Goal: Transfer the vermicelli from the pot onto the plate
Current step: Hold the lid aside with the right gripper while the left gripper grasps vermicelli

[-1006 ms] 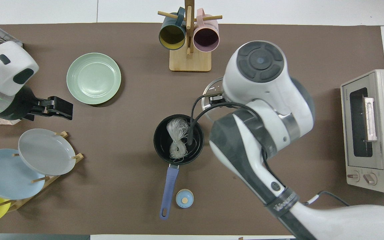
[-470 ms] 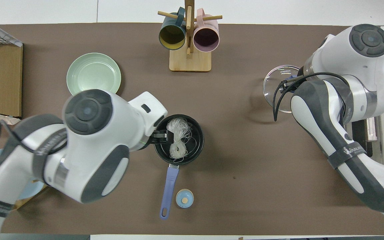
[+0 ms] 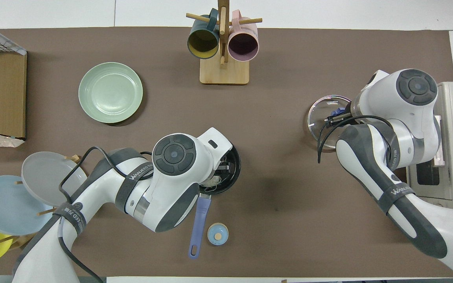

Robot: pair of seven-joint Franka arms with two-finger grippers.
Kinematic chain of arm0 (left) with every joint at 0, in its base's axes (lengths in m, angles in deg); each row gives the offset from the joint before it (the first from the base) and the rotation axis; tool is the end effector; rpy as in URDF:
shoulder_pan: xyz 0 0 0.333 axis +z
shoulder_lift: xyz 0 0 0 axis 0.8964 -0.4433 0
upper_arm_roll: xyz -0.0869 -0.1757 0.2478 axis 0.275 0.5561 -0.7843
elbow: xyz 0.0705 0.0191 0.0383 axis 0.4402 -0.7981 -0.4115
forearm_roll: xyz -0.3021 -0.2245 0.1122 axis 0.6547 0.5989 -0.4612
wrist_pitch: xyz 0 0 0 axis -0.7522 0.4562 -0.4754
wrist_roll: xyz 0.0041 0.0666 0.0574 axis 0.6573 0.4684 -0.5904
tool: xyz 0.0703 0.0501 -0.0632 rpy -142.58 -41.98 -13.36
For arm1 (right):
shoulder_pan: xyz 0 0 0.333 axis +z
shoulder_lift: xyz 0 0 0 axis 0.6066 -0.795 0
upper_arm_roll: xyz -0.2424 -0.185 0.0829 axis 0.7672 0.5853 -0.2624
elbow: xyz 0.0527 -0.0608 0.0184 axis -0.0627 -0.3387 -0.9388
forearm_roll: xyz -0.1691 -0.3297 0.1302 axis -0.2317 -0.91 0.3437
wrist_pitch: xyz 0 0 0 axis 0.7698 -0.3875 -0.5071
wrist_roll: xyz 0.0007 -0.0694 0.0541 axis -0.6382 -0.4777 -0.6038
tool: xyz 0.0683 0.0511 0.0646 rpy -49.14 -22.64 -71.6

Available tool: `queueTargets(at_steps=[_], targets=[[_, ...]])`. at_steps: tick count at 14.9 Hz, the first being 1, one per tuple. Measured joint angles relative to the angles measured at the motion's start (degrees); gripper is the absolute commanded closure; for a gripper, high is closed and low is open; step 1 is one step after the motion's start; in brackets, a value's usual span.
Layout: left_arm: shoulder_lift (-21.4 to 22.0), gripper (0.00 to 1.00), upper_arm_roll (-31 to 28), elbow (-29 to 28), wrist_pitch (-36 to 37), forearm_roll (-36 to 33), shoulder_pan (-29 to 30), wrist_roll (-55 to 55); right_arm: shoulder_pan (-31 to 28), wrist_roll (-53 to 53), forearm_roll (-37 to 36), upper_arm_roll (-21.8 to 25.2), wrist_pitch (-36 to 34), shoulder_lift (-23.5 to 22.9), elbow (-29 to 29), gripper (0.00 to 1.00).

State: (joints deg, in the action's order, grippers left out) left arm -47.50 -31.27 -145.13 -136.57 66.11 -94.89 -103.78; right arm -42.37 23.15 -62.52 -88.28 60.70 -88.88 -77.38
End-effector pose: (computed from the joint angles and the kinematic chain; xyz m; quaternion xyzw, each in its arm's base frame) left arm 0.4352 -0.3866 0.3731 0.9977 -0.0361 -0.0293 0.0498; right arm 0.5951 0.0617 0.3428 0.9945 0.1030 0.0075 0.0197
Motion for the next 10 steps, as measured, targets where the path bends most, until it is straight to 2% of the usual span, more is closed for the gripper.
queueTargets(at_steps=[4,5,7,9,10], targets=[[-1.94,0.0,0.05,-0.03,-1.3,0.0,-0.14,0.0,-0.04,-0.11,0.14,0.0,0.94,0.3,-1.41,0.49],[-2.49,0.0,0.1,-0.03,-1.52,0.0,-0.26,0.0,-0.06,-0.11,0.14,0.0,1.22,0.35,-1.78,0.47],[-3.24,0.0,0.11,-0.03,-1.76,0.0,-0.58,0.0,-0.06,-0.11,0.15,0.0,1.92,0.47,-2.42,0.29],[-3.54,0.0,0.12,-0.03,-2.16,0.0,-0.83,0.0,-0.07,-0.13,0.16,0.0,2.11,0.61,-2.71,0.0],[-3.58,0.0,0.12,-0.03,-2.48,0.0,-0.85,0.0,-0.07,-0.13,0.17,0.0,2.14,0.78,-2.71,0.0]])
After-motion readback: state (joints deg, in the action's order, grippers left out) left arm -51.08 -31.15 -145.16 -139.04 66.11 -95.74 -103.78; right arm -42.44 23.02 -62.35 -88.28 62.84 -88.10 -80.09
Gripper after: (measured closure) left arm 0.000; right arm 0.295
